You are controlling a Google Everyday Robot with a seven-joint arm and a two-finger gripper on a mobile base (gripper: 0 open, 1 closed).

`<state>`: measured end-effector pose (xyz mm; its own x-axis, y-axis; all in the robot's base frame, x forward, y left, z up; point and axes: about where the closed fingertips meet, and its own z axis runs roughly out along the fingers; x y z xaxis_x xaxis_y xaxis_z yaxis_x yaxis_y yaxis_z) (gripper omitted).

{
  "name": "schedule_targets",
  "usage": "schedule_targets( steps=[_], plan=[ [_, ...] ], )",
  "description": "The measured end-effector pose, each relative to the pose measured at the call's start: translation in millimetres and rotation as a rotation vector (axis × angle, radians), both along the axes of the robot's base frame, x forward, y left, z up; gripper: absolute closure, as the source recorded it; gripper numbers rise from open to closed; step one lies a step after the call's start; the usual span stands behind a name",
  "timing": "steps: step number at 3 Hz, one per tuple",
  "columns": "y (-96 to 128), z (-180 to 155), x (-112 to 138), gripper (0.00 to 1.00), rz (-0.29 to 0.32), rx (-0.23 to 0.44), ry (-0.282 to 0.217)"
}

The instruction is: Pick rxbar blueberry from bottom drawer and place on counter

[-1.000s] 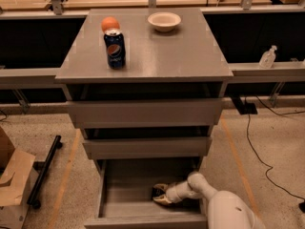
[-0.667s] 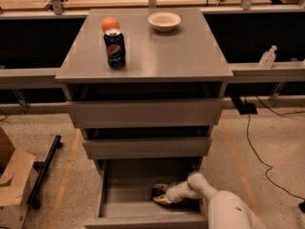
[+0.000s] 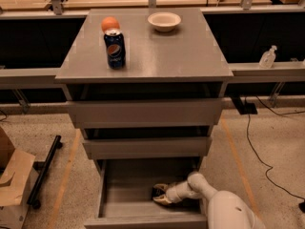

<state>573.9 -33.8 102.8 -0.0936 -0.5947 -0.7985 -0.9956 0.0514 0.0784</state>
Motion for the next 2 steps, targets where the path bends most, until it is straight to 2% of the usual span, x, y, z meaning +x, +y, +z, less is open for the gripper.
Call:
schedule_targets(
  steps=[2],
  plan=[
    [0.0,0.0,0.0,0.12,0.000,0.000,0.000]
  ],
)
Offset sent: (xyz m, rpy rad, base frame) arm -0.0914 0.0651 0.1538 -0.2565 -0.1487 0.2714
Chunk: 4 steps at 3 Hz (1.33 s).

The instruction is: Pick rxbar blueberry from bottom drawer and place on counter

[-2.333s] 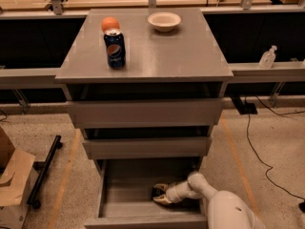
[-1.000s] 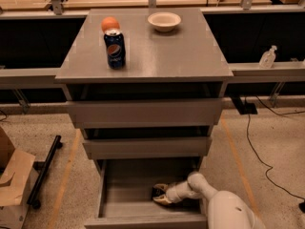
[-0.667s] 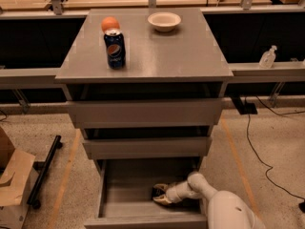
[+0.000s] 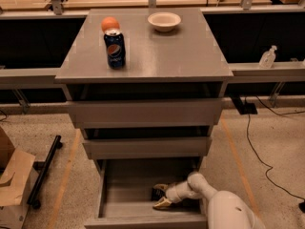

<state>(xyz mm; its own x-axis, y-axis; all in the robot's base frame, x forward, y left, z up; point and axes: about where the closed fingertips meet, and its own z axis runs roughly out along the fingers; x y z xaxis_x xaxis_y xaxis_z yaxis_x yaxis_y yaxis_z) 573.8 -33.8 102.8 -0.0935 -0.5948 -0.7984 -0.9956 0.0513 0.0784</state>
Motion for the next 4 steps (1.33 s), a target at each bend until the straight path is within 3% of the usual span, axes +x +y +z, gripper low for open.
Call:
schedule_targets(
  steps=[1,2,3,4],
  plan=[
    [0.0,0.1,0.0,0.00,0.000,0.000,0.000],
    [5.0,10.3,-6.0,0.00,0.022,-0.019,-0.011],
    [16.1,32.3,-20.6,0.16,0.068,-0.060,-0.035],
    [28.4,58.6,-38.3,0.39,0.118,-0.110,-0.061]
  ],
)
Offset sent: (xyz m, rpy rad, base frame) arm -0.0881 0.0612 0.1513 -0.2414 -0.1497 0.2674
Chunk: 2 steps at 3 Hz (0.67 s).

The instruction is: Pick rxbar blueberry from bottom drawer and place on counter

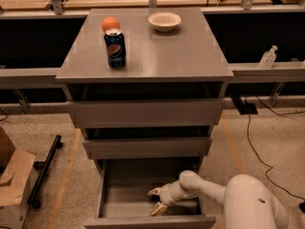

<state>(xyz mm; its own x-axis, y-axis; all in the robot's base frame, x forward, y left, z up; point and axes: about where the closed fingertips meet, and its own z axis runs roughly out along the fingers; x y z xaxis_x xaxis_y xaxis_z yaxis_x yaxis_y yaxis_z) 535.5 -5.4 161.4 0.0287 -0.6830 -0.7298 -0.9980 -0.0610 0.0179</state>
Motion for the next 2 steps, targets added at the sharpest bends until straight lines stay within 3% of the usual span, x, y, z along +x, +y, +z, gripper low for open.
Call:
schedule_targets(
  steps=[1,2],
  plan=[
    [8.3,32.3,-13.6,0.62,0.061,-0.046,-0.041],
    [10.8,53.7,-17.0,0.62,0.104,-0.061,-0.072]
  ],
)
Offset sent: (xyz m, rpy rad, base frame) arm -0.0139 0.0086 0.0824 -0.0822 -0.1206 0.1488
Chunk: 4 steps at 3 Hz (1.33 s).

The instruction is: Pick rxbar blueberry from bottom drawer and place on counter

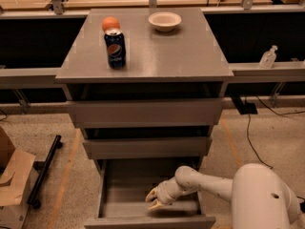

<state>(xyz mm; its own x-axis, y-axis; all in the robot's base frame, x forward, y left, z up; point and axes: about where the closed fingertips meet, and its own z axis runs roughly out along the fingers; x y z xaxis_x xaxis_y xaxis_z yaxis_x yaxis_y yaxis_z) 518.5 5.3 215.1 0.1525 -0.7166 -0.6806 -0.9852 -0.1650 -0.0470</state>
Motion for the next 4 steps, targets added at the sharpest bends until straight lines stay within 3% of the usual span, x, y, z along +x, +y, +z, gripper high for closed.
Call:
schedule_targets(
  steps=[2,3,4],
  plan=[
    [-14.5,5.3,20.3,0.15,0.028,0.030,-0.024],
    [-30.2,1.3,42.8,0.00,0.034,0.062,-0.044],
    [-39.2,-6.4,63.4,0.00,0.048,0.101,-0.052]
  ],
)
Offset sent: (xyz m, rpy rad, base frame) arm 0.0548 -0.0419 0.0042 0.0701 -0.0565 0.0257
